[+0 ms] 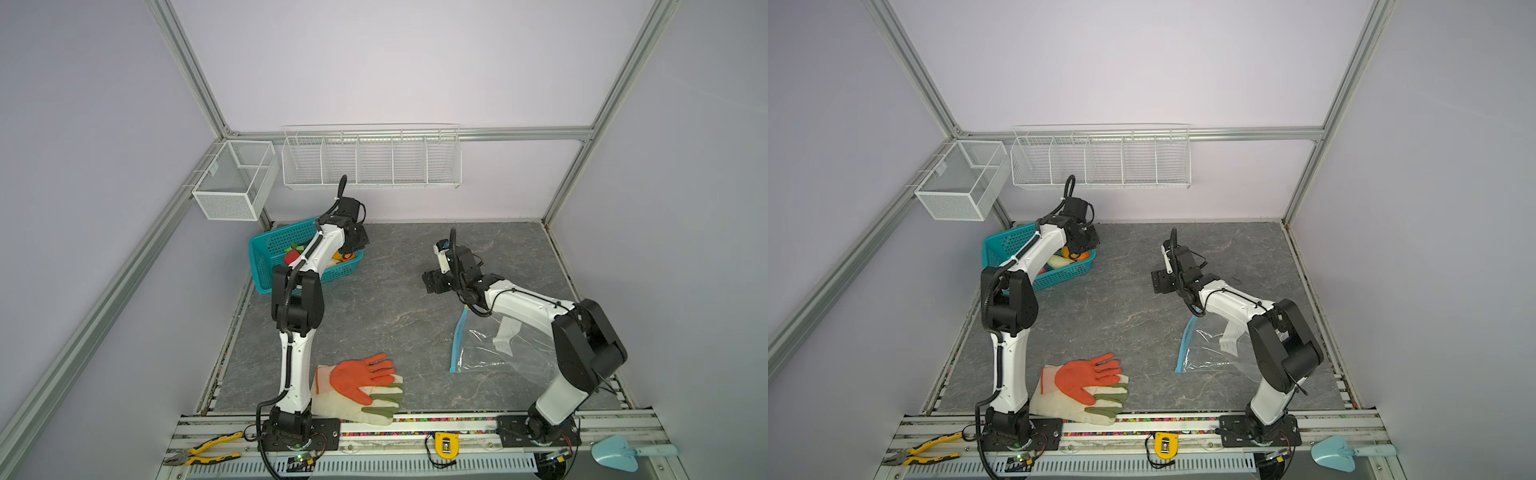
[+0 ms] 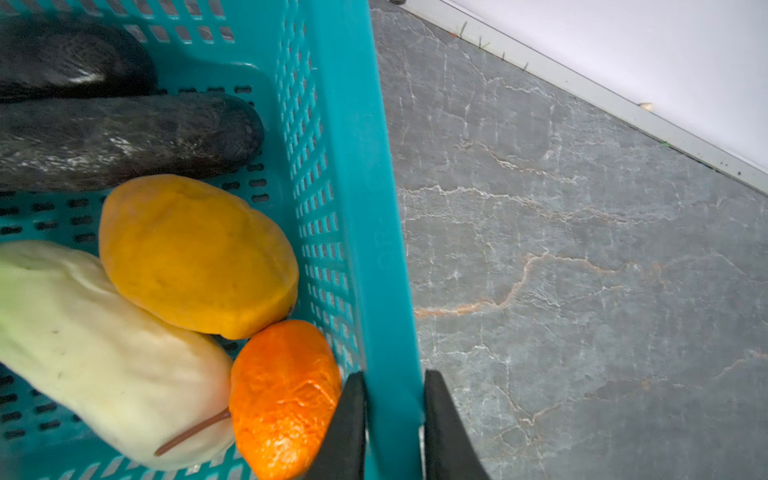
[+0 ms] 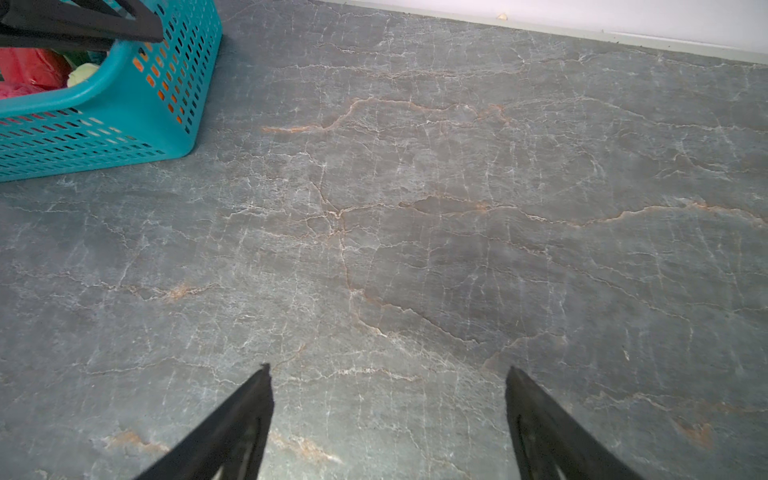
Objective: Place the food in the zip-top bag and seal the zipper
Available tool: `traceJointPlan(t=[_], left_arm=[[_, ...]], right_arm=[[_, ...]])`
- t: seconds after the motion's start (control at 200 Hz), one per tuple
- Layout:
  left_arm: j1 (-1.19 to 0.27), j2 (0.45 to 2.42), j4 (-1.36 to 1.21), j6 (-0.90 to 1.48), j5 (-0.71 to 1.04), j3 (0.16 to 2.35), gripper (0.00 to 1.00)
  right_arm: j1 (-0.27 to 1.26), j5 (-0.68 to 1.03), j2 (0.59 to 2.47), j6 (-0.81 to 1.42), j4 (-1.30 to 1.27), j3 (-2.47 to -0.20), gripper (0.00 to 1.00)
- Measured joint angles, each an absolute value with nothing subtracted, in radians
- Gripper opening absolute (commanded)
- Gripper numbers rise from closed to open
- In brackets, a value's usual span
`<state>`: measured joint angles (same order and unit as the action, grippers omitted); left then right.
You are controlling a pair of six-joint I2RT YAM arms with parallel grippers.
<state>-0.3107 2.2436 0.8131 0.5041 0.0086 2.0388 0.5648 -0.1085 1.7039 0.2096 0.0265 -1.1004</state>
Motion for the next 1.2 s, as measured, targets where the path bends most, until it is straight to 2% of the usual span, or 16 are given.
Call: traceJointPlan(t=[0.555,1.2], left_arm=[[-0.419,2.244,0.855,0.503,0.054,2.088,0.13],[-0.498,2.222,0.836,0.485,0.088,2.015,0.14]], right_arm=[[0.565,-0.12,1.704,0.21,0.027,-1.1,0.89],[0.565,-0.119,1.704,0.218,0.029,-1.113,0.88]])
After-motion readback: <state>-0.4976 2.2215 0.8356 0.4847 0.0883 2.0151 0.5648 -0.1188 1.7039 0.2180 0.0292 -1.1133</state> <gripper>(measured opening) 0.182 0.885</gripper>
